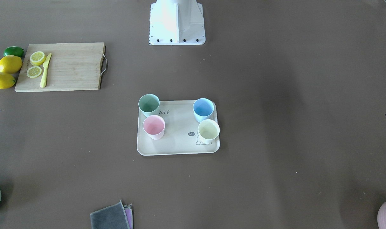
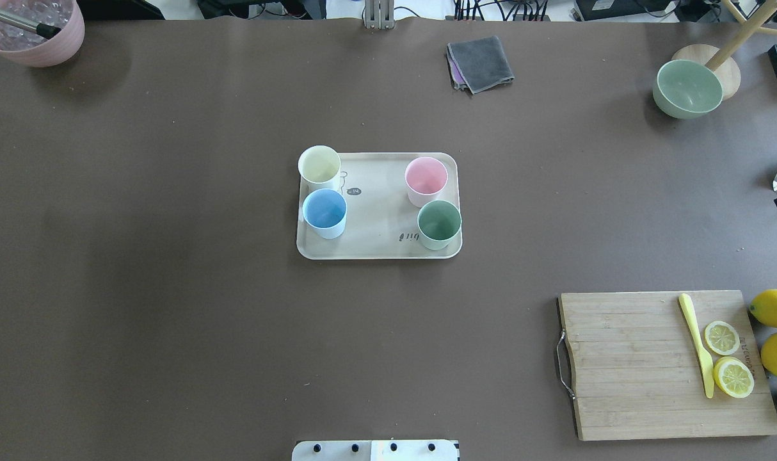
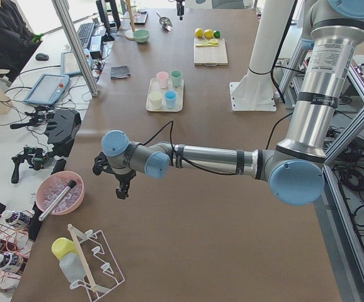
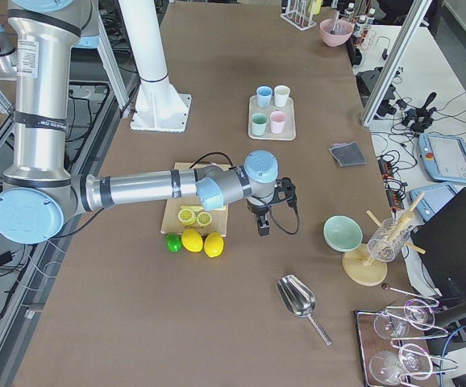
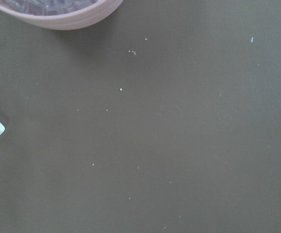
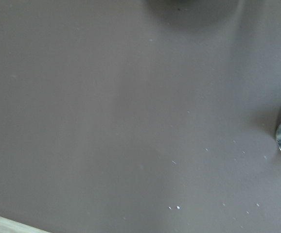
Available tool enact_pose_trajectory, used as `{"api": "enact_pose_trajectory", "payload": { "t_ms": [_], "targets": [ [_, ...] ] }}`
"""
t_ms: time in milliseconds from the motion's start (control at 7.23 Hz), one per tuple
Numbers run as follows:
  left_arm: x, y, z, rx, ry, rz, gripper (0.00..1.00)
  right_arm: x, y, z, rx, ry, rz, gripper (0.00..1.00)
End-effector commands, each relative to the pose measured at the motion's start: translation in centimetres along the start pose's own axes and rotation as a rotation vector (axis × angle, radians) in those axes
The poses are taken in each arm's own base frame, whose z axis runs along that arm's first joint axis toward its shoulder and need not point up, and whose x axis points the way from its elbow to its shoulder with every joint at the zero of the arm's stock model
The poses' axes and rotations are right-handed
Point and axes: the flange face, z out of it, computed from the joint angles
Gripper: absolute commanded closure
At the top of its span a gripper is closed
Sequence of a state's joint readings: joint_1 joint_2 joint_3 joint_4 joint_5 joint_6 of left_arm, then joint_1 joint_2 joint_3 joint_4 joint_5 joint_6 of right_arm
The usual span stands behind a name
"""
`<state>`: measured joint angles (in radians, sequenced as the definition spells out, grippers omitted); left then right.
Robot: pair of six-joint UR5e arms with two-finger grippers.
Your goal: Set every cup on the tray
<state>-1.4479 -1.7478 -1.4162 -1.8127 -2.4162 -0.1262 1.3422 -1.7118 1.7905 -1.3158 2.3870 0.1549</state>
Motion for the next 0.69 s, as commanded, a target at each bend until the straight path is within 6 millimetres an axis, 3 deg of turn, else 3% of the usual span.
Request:
{"api": "enact_pose_trajectory", "payload": {
  "t_ms": [0,277,415,553],
  "targets": [
    [-3.6,4.1,-1.7,0.014,0.02,-0.065,0.02,4.3,5.2,-0.1,-0.028,0.016,0.081,0.0],
    [-4.1,9.1,-3.4,0.036,0.015,-0.082,0.02,6.4,7.3,0.1,-0.038,0.03,0.134,0.0],
    [-4.8,9.7,-3.5,0.038,0.004,-0.096,0.02,7.7,7.7,0.7,-0.048,0.035,0.147,0.0],
    [-6.1,11.9,-2.6,0.016,-0.005,-0.113,0.02,8.5,8.1,1.0,-0.054,0.031,0.165,0.0]
  ]
}}
